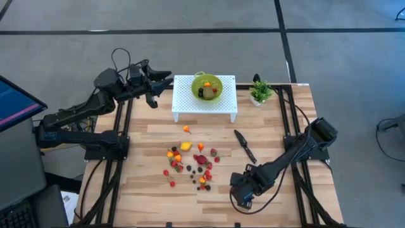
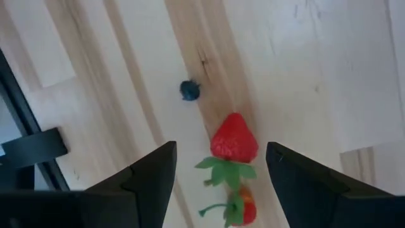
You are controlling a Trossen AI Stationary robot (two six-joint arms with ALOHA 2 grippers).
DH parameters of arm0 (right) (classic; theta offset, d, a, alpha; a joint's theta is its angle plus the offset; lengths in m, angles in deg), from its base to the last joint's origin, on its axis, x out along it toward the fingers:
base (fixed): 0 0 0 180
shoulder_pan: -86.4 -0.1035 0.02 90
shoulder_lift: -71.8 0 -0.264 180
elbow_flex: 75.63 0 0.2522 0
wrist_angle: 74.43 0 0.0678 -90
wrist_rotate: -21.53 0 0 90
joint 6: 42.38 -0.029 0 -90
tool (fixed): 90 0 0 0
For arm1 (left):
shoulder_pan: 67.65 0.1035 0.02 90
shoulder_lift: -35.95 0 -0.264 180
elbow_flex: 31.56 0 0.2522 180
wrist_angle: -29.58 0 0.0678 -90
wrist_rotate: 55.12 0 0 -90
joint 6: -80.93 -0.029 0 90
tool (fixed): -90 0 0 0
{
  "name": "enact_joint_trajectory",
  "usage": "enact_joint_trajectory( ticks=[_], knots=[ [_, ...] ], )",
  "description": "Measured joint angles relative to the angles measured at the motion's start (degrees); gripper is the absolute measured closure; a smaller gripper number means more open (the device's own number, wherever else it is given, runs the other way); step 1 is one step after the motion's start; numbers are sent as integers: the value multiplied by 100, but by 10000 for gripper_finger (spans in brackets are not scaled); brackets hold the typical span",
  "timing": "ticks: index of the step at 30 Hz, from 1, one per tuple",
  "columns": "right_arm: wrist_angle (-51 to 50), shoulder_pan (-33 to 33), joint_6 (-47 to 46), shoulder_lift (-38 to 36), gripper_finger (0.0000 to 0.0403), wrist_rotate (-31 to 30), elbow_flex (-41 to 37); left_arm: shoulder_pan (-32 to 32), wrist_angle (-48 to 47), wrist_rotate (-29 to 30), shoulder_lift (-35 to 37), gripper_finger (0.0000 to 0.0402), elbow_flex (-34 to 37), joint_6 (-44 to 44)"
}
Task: Pick & Place Fruit
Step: Put the red strawberry into the green strainer bowl
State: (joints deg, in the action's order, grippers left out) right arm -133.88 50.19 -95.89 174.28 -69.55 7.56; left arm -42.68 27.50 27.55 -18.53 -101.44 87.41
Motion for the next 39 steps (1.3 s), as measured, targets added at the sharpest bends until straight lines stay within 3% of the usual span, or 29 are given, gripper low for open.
enact_joint_trajectory(
  ticks=[13, 23, 39],
  knots=[
    [752, 84, 12, 0, 164, 0, -883, 0, -2, 0, 2, 259, 2, 0],
    [913, 308, 260, -7, 165, -26, -1132, 0, 0, 2, 0, 259, 2, 0],
    [931, 333, 303, -9, 266, -44, -1152, 2, -1, 0, 1, 259, 0, 0]
  ],
)
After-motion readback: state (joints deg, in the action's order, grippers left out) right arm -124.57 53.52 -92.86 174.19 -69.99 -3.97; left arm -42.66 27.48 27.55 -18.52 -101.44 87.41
